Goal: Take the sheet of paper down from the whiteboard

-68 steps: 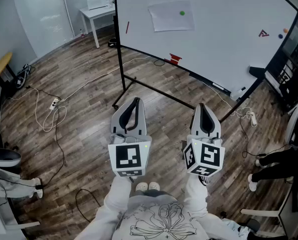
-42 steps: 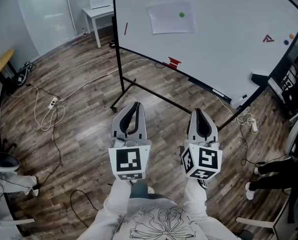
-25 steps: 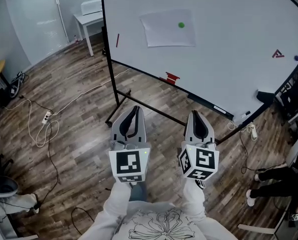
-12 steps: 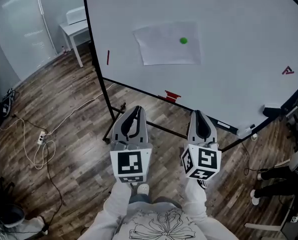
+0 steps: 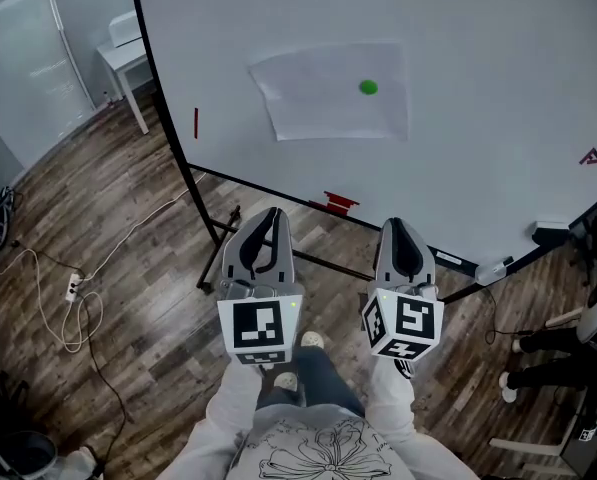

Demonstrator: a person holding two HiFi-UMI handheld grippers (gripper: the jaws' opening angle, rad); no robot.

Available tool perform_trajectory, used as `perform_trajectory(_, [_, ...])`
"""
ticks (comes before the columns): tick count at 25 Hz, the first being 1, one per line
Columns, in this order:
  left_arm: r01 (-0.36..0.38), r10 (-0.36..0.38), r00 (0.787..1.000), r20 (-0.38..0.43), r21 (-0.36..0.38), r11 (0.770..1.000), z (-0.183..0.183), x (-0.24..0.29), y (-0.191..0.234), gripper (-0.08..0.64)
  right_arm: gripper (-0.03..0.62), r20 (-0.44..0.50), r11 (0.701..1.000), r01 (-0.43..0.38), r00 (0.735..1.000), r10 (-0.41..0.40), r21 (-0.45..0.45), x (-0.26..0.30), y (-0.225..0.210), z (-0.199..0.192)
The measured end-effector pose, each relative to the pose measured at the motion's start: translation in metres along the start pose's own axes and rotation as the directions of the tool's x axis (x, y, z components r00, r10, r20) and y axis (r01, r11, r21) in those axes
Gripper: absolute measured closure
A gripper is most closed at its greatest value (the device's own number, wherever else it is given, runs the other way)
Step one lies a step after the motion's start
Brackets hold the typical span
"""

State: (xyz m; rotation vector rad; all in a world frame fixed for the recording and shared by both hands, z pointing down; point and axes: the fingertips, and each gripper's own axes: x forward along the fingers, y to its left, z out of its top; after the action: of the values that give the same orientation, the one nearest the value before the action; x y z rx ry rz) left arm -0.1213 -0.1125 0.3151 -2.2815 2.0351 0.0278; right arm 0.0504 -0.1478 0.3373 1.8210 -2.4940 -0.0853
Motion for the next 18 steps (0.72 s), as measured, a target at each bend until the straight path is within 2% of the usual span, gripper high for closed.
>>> perform_trajectory(7, [-0.001, 0.001, 1.000, 0.006, 0.017, 1.000, 0.000, 0.062, 0.004, 0.551, 0.578, 0.035, 1.000, 0.002, 0.999, -0.002, -0.010, 0.060, -0.027, 0.011])
perform_trajectory(18, [0.017, -0.018, 0.998, 0.055, 0.020, 1.000, 0.019, 0.158, -0.010, 0.550, 0.522, 0.088, 0.995, -0.029, 0.995, 0.038, -0.097, 0.144, -0.071, 0.038])
